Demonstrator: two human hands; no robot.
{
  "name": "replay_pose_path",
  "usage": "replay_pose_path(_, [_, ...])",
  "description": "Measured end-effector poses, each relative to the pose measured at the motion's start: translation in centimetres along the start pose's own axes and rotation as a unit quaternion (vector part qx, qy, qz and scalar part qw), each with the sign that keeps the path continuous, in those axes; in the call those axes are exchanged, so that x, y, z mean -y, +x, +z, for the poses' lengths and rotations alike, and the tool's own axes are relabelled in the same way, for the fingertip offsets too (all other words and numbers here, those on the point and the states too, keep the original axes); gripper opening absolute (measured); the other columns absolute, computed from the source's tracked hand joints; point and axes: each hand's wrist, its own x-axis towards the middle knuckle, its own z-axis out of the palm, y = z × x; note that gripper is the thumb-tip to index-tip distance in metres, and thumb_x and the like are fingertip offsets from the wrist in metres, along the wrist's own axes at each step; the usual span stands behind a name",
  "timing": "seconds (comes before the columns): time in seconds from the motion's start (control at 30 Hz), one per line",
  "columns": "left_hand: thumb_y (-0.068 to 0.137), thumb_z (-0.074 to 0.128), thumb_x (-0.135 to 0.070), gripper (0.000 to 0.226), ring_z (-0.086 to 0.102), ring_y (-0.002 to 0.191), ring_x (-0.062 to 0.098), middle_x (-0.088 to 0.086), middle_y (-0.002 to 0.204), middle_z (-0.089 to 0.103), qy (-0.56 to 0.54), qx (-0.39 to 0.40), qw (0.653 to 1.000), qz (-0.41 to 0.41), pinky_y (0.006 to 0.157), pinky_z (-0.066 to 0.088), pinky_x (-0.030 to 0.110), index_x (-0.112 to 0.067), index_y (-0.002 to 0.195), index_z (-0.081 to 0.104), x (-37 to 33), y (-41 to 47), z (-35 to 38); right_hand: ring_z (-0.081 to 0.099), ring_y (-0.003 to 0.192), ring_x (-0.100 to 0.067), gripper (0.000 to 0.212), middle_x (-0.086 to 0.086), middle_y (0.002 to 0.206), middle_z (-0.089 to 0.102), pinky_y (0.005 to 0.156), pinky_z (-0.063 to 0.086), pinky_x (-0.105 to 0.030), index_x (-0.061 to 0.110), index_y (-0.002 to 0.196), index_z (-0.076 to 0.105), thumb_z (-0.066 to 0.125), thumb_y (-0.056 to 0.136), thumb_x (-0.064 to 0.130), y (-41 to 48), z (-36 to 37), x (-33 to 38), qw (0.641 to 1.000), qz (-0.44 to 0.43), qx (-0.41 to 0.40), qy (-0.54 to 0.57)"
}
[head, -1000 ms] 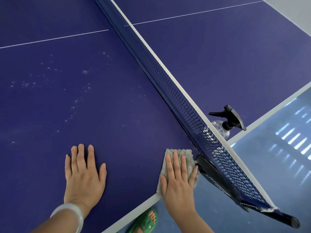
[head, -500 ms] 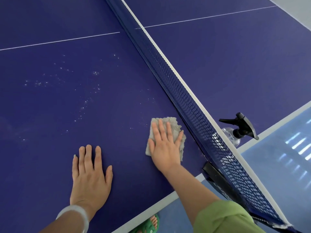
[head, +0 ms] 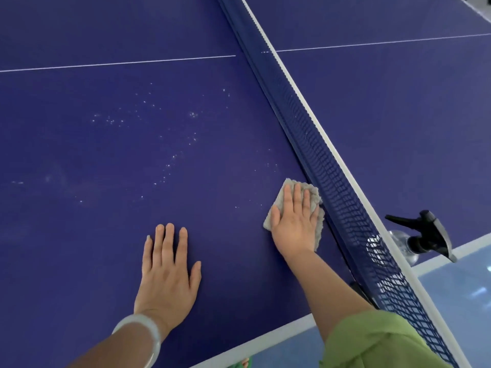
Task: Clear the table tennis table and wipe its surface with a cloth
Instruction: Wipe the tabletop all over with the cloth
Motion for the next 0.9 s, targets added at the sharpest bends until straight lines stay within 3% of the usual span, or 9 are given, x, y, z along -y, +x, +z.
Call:
replay_pose_path(0.17, [0.097, 0.020, -0.046, 0.070, 0.020, 0.147, 0.039, 0.026, 0.155, 0.027, 0.005, 0.005, 1.000, -0.003, 0.117, 0.022, 0.057, 0.000, 0.149, 0.030, 0.0, -0.1, 0.0, -0.018, 0.150, -0.010, 0.062, 0.012, 0.164, -0.015, 0.123, -0.005, -0.044, 0.032, 0.156, -0.012, 0.014, 0.102, 0.049, -2.5, 1.0, 1.4, 0.967, -0.248, 0.032, -0.042])
replay_pose_path(0.23, [0.097, 0.020, -0.046, 0.070, 0.020, 0.147, 0.039, 0.025, 0.156, 0.027, 0.005, 0.007, 1.000, -0.004, 0.118, 0.022, 0.056, -0.001, 0.149, 0.030, 0.0, -0.1, 0.0, -0.016, 0.150, -0.007, 0.061, 0.014, 0.164, -0.012, 0.122, -0.009, -0.041, 0.034, 0.157, -0.008, 0.013, 0.102, 0.051, -2.4, 0.6, -0.8, 0.973, -0.227, 0.023, -0.041])
replay_pose_path(0.3, [0.097, 0.021, -0.046, 0.070, 0.020, 0.147, 0.038, 0.025, 0.156, 0.027, 0.000, 0.007, 1.000, -0.005, 0.118, 0.022, 0.056, -0.001, 0.150, 0.030, -0.1, -0.1, -0.1, -0.016, 0.150, -0.007, 0.061, 0.013, 0.165, -0.010, 0.122, -0.012, -0.039, 0.033, 0.157, -0.008, 0.009, 0.101, 0.051, -1.2, -0.1, -2.7, 0.988, -0.149, 0.002, -0.046])
replay_pose_path(0.4, [0.097, 0.021, -0.046, 0.069, 0.018, 0.148, 0.037, 0.024, 0.156, 0.026, -0.002, 0.004, 1.000, -0.005, 0.118, 0.020, 0.055, -0.002, 0.150, 0.029, -0.1, -0.2, -0.2, -0.011, 0.152, -0.012, 0.062, 0.008, 0.166, -0.006, 0.124, -0.001, -0.044, 0.031, 0.157, -0.008, 0.010, 0.100, 0.049, 2.1, -1.0, -2.6, 0.997, -0.070, -0.007, -0.022])
replay_pose_path(0.63, [0.099, 0.024, -0.046, 0.068, 0.013, 0.150, 0.035, 0.021, 0.158, 0.024, -0.003, 0.004, 1.000, -0.001, 0.117, 0.020, 0.054, -0.003, 0.151, 0.027, 0.1, -0.1, 0.3, -0.009, 0.152, -0.018, 0.060, 0.000, 0.166, -0.004, 0.122, -0.006, -0.043, 0.025, 0.158, -0.004, 0.017, 0.105, 0.043, 12.5, -1.5, 5.0, 0.997, -0.075, 0.001, 0.004])
replay_pose_path(0.77, [0.099, 0.024, -0.046, 0.068, 0.014, 0.150, 0.035, 0.021, 0.158, 0.024, 0.007, 0.007, 1.000, -0.005, 0.117, 0.020, 0.053, -0.003, 0.151, 0.028, 0.2, -0.1, 0.1, -0.010, 0.152, -0.015, 0.061, 0.003, 0.166, -0.006, 0.123, -0.003, -0.044, 0.025, 0.158, -0.005, 0.016, 0.104, 0.043, 9.7, -0.3, 9.0, 0.980, -0.193, 0.025, -0.037])
replay_pose_path(0.9, [0.099, 0.021, -0.047, 0.069, 0.014, 0.150, 0.035, 0.021, 0.158, 0.024, 0.008, 0.014, 1.000, -0.010, 0.117, 0.021, 0.054, -0.004, 0.151, 0.027, 0.0, -0.2, -0.1, -0.013, 0.151, -0.009, 0.061, 0.010, 0.166, -0.007, 0.124, -0.005, -0.040, 0.028, 0.158, -0.002, 0.014, 0.103, 0.048, 2.4, 0.7, 6.6, 0.928, -0.368, 0.041, -0.035])
